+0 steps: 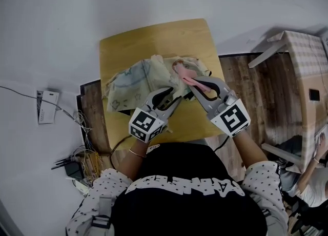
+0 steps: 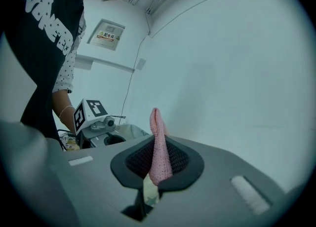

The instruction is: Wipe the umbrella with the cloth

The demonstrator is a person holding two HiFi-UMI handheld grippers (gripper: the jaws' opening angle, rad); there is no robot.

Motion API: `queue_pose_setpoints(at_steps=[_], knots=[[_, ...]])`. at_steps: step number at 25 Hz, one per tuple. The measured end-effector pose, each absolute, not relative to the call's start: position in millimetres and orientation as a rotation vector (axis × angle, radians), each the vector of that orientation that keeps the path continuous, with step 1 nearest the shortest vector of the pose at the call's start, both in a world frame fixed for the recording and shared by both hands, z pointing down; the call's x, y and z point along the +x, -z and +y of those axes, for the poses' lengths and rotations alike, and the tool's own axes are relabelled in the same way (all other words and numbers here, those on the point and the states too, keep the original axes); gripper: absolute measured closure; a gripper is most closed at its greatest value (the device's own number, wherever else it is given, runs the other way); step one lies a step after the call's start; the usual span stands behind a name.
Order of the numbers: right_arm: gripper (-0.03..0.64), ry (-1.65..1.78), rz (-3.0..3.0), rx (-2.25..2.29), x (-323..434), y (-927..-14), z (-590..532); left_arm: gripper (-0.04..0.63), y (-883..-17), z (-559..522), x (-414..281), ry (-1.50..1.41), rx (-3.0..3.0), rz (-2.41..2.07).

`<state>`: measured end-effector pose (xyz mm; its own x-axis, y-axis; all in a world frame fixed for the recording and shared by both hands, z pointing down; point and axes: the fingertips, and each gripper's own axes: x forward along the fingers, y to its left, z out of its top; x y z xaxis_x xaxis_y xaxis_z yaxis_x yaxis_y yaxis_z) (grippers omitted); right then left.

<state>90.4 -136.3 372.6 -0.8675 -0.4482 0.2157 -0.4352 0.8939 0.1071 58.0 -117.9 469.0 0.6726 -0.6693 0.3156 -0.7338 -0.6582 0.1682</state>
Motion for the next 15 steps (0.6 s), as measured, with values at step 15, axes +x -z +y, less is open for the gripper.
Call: queue_pose_setpoints(at_steps=[15], knots=[[0.584, 0.244, -3.028, 0.435, -24, -274, -125, 0.419, -454, -94, 18, -0.283, 2.639, -1.096]])
